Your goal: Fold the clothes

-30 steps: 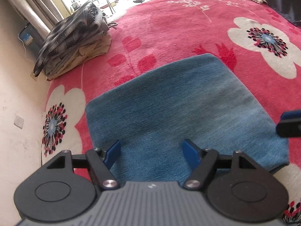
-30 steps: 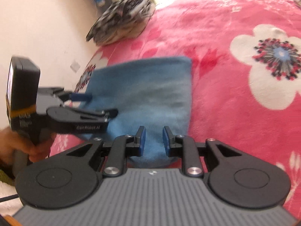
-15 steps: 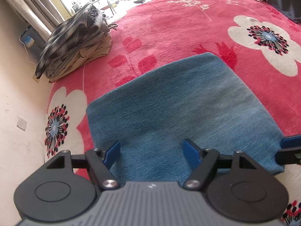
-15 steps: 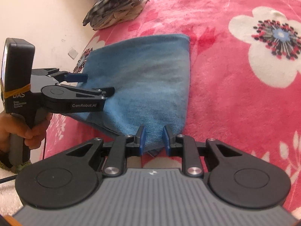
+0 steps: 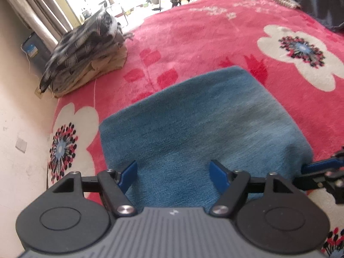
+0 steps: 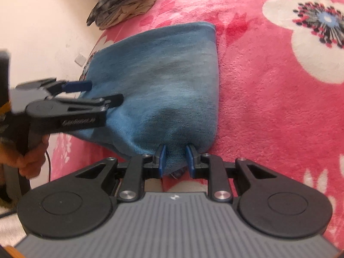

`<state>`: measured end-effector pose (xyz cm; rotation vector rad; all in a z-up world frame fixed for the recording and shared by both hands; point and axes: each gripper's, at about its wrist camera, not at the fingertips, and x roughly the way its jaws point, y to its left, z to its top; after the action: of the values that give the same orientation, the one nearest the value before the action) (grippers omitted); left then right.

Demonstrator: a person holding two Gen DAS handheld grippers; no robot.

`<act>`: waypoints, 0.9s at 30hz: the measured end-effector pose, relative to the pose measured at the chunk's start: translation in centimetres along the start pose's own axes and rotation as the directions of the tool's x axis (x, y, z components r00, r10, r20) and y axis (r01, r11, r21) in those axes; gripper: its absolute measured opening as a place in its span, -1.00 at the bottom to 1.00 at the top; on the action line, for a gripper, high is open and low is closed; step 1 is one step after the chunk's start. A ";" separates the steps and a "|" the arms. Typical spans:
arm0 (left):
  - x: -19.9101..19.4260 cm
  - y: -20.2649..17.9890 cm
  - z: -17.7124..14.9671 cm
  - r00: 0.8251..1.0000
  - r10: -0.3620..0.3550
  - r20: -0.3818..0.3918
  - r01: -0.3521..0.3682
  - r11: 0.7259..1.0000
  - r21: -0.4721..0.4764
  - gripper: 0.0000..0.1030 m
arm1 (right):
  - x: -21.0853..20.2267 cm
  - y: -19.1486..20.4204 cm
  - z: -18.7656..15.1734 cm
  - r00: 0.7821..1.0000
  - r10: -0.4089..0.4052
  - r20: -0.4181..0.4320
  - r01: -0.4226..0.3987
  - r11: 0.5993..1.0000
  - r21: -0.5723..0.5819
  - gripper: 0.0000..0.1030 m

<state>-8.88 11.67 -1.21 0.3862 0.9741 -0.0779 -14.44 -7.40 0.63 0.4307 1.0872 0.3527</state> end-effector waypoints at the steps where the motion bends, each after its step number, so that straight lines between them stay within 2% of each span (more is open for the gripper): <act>1: -0.5 0.1 0.0 1.000 -0.009 0.015 0.009 1.000 0.007 0.43 | 0.1 -0.3 0.2 1.000 0.013 -0.005 -0.013 1.000 0.020 -0.61; 6: -2.8 0.7 0.2 0.994 -0.057 0.090 0.053 0.998 0.046 0.43 | 0.8 -2.0 1.2 0.996 0.078 -0.053 -0.072 0.990 0.119 -0.61; 9: -3.1 0.4 0.2 0.982 -0.177 0.063 0.173 0.983 0.056 0.42 | 1.1 -2.4 1.4 0.993 0.099 -0.063 -0.088 0.985 0.150 -0.61; 13: -3.7 -2.1 -0.5 0.954 -0.294 0.057 0.281 0.945 0.165 0.42 | 1.0 -3.6 1.2 0.988 0.144 -0.051 -0.129 0.965 0.230 -0.61; 15: -3.3 -4.2 -0.9 0.960 -0.278 0.036 0.262 0.935 0.240 0.42 | 1.0 -4.3 1.2 0.984 0.173 -0.045 -0.153 0.946 0.285 -0.61; 17: -2.4 -5.8 -1.3 0.973 -0.230 -0.002 0.220 0.930 0.294 0.44 | 0.7 -5.0 1.2 0.979 0.200 -0.031 -0.177 0.922 0.344 -0.61; 19: -1.4 -6.4 -1.5 0.979 -0.200 -0.038 0.203 0.933 0.299 0.44 | 0.0 -5.7 1.1 0.974 0.225 0.002 -0.207 0.894 0.397 -0.60; 21: -1.1 -6.2 -1.7 0.979 -0.199 -0.053 0.206 0.937 0.281 0.45 | -1.5 -6.3 1.0 0.967 0.244 0.075 -0.252 0.867 0.430 -0.58; 24: -1.2 -6.0 -1.9 0.979 -0.198 -0.049 0.203 0.937 0.285 0.45 | -3.5 -6.4 0.9 0.965 0.222 0.137 -0.259 0.879 0.401 -0.56; 27: -0.9 -6.0 -2.2 0.981 -0.191 -0.040 0.195 0.936 0.292 0.50 | -3.0 -5.7 0.4 0.974 0.211 0.086 -0.228 0.905 0.359 -0.56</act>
<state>-12.47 6.81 -3.28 0.5646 1.0121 -0.4041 -14.96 -13.82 0.20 0.8974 1.0638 0.3351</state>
